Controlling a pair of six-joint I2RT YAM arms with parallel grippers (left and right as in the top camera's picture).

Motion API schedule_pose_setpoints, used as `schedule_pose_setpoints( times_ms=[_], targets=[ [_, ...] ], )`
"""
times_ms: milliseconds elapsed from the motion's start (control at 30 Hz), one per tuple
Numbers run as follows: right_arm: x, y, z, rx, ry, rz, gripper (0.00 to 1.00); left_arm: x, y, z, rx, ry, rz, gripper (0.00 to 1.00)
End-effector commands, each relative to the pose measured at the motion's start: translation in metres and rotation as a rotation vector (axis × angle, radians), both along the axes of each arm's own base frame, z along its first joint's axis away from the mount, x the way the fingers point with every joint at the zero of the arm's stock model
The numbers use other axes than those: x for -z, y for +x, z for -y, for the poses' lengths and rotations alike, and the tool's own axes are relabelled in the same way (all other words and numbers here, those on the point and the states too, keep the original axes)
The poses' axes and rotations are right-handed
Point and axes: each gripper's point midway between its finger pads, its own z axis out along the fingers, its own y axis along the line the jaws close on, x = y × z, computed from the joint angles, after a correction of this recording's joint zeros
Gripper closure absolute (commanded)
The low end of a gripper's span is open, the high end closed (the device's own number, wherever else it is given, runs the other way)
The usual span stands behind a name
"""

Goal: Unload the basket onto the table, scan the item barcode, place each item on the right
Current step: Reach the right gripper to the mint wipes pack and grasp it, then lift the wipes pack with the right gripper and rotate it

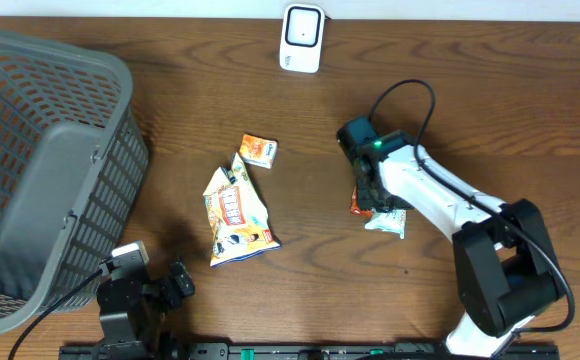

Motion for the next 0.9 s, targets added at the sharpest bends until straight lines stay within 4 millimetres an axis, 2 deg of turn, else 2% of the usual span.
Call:
schedule_pose_setpoints(
  times_ms=[0,167,367,433,533,600,733,867],
  targets=[
    [-0.011,0.006,0.01,-0.057,-0.156,0.064,0.43,0.015,-0.008,-0.001,0.002,0.015,-0.064,0.02],
    [-0.009,0.006,0.007,-0.107,-0.229,0.076,0.47,0.015,-0.008,-0.001,0.002,0.015,-0.064,0.02],
    [0.016,-0.001,0.01,-0.135,-0.297,0.003,0.47,0.015,-0.008,-0.001,0.002,0.015,-0.064,0.02],
    [0.031,-0.009,0.016,-0.134,-0.337,-0.056,0.55,0.015,-0.008,-0.001,0.002,0.015,-0.064,0.02],
    [0.045,-0.019,0.023,-0.118,-0.378,-0.111,0.7,0.015,-0.008,-0.001,0.002,0.015,-0.064,0.02],
    [0.051,-0.023,0.027,-0.12,-0.405,-0.137,0.79,0.015,-0.008,-0.001,0.002,0.015,-0.064,0.02],
    [0.052,-0.024,0.028,-0.121,-0.411,-0.146,0.97,0.015,-0.008,-0.001,0.002,0.015,-0.064,0.02],
    [0.062,-0.029,0.012,-0.168,-0.305,-0.205,0.99,0.015,-0.008,-0.001,0.002,0.015,-0.064,0.02]
  ],
)
